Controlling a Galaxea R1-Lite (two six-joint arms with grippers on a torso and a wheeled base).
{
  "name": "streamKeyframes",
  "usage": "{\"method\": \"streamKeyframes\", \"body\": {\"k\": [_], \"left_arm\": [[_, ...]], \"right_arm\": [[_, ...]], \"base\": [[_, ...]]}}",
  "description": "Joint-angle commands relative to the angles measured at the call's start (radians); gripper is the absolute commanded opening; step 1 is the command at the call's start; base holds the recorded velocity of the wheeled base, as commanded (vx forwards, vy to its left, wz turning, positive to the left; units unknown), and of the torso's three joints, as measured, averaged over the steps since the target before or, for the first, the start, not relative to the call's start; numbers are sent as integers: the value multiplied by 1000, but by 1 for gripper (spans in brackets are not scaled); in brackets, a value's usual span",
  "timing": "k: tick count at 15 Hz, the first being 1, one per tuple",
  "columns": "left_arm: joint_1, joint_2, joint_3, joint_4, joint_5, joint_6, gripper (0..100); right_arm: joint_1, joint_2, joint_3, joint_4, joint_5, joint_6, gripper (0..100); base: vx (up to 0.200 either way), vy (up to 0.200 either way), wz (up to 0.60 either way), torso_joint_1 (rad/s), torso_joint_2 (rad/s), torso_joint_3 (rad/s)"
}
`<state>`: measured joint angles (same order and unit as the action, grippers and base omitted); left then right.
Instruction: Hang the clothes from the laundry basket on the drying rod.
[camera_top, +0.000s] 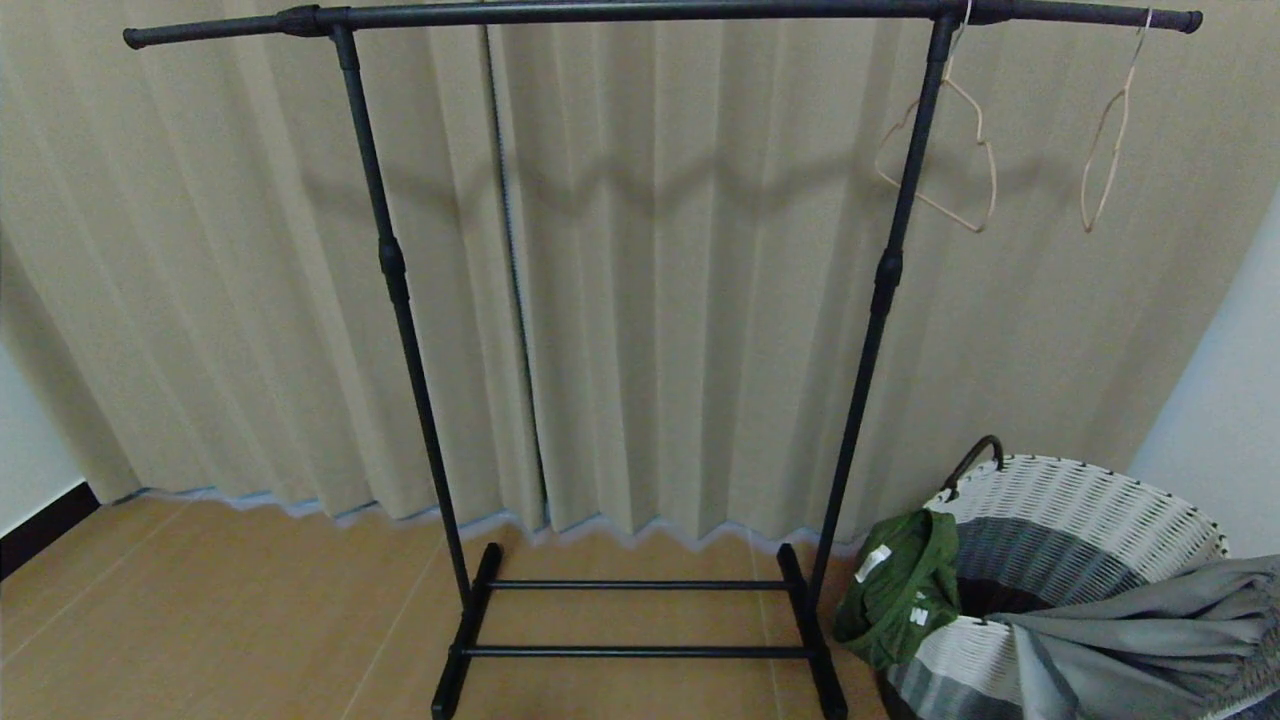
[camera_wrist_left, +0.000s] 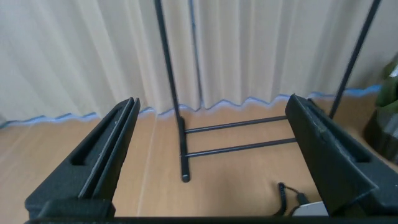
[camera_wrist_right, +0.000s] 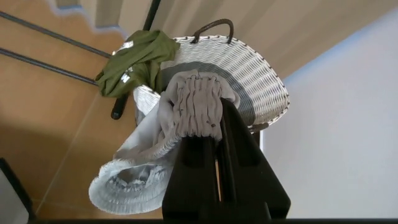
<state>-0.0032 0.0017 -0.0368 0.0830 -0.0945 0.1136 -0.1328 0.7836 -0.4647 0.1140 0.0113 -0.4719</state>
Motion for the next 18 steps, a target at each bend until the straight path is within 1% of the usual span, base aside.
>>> {"method": "streamKeyframes", "body": {"k": [1, 3, 4, 6, 7, 8, 9, 10, 12, 13, 14, 15, 16, 17, 18], "left_arm": [[0, 1, 0, -2, -7, 15, 100], [0, 0, 0, -2, -71, 23, 100], [0, 0, 0, -6, -85, 23, 100], [-1, 1, -6, -15, -105, 26, 100], [-8, 21, -54, -15, -172, 43, 100], [-12, 121, -146, -19, -249, 47, 100], [-12, 224, -226, -40, -271, 44, 100], [-15, 324, -276, -85, -272, 46, 100], [-27, 541, -331, -229, -272, 46, 100], [-54, 663, -347, -319, -272, 46, 100], [-107, 793, -360, -424, -271, 43, 100], [-167, 883, -379, -488, -266, 43, 100], [-228, 957, -400, -525, -257, 43, 100], [-325, 1055, -443, -543, -209, 41, 100], [-390, 1118, -474, -545, -163, 31, 100]], "right_arm": [[16, 5, 9, 1, 1, -1, 0], [48, 22, -3, -1, 4, -1, 0], [64, 29, -12, -1, 9, -1, 0], [128, 63, -46, 4, 15, 7, 0], [165, 80, -81, 36, 16, 24, 0], [200, 103, -149, 110, 18, 61, 0], [243, 124, -218, 177, 18, 99, 0], [295, 149, -276, 227, 18, 145, 0], [413, 204, -370, 280, 18, 263, 0], [492, 233, -411, 282, 18, 337, 0], [588, 264, -460, 282, 16, 434, 0], [641, 289, -494, 283, 16, 486, 0], [653, 310, -514, 274, 16, 507, 0], [656, 342, -535, 256, 19, 510, 0], [657, 362, -546, 227, 19, 512, 0]], "base": [[0, 0, 0, 0, 0, 0], [0, 0, 0, 0, 0, 0], [0, 0, 0, 0, 0, 0], [0, 0, 0, 0, 0, 0], [0, 0, 0, 0, 0, 0], [0, 0, 0, 0, 0, 0], [0, 0, 0, 0, 0, 0], [0, 0, 0, 0, 0, 0], [0, 0, 0, 0, 0, 0], [0, 0, 0, 0, 0, 0], [0, 0, 0, 0, 0, 0], [0, 0, 0, 0, 0, 0], [0, 0, 0, 0, 0, 0], [0, 0, 0, 0, 0, 0], [0, 0, 0, 0, 0, 0]]}}
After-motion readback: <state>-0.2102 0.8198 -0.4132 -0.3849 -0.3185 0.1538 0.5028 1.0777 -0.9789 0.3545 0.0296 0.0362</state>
